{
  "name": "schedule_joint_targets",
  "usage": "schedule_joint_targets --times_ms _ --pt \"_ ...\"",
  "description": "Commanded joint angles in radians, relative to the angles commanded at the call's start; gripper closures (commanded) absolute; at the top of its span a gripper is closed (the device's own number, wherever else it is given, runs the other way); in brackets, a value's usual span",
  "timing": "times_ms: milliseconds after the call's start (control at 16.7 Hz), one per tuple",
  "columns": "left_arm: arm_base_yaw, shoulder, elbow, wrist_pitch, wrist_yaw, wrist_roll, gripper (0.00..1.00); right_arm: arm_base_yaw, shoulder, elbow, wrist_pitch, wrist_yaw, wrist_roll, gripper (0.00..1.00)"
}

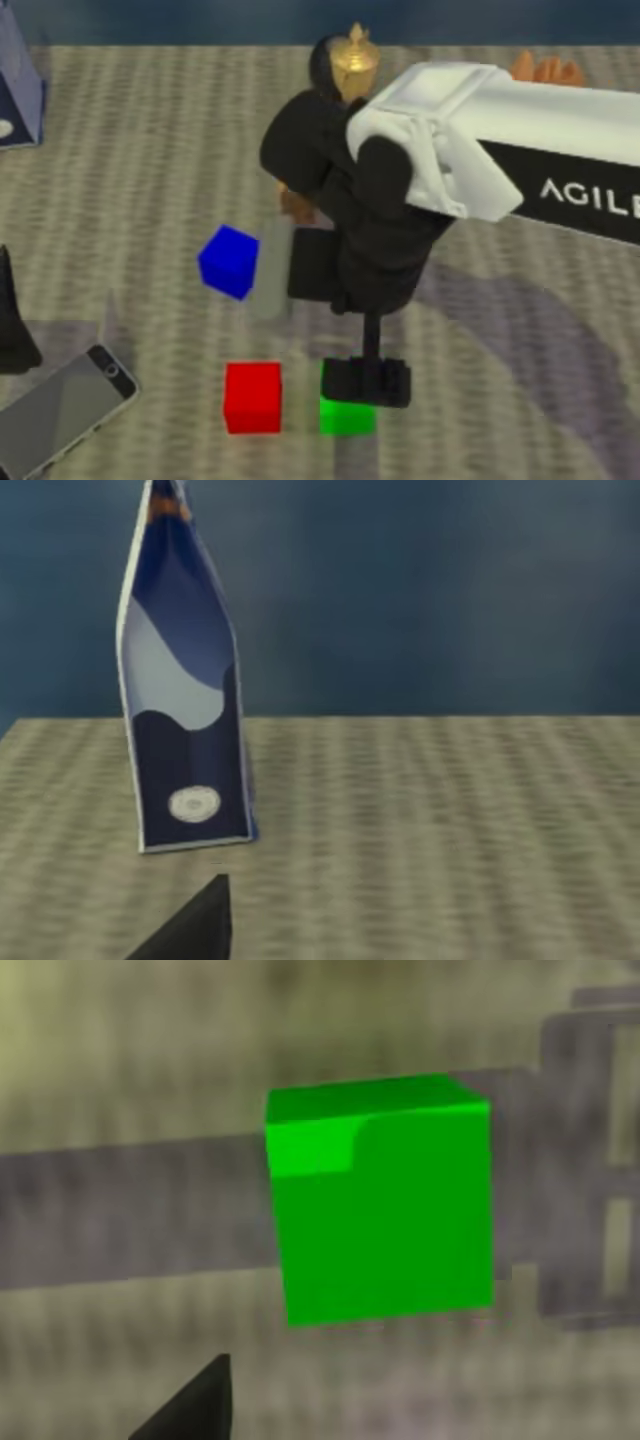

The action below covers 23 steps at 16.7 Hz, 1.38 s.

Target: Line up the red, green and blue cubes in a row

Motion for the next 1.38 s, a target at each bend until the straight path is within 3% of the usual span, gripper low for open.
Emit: schedule_joint_targets --times_ms 300,660,1020,1380 --pt "-0.075 0.362 0.324 -0.205 -0.001 0.011 0.0 -0.157 -0.322 -0.252 0.198 -0.016 0.108 0.0" --pt "-0.194 1.036 0.823 -0.542 -0.001 0.03 0.0 -0.403 -0.886 -0.702 0.499 -0.029 0.279 0.0" --pt "-0.309 1.611 1.284 -0.861 0.002 0.048 0.0 -0.637 -1.463 -1.159 0.788 -0.016 0.455 0.0" --pt "-0.387 2.0 1.615 -1.063 0.002 0.061 0.0 -0.799 -1.867 -1.474 1.003 0.007 0.589 0.0"
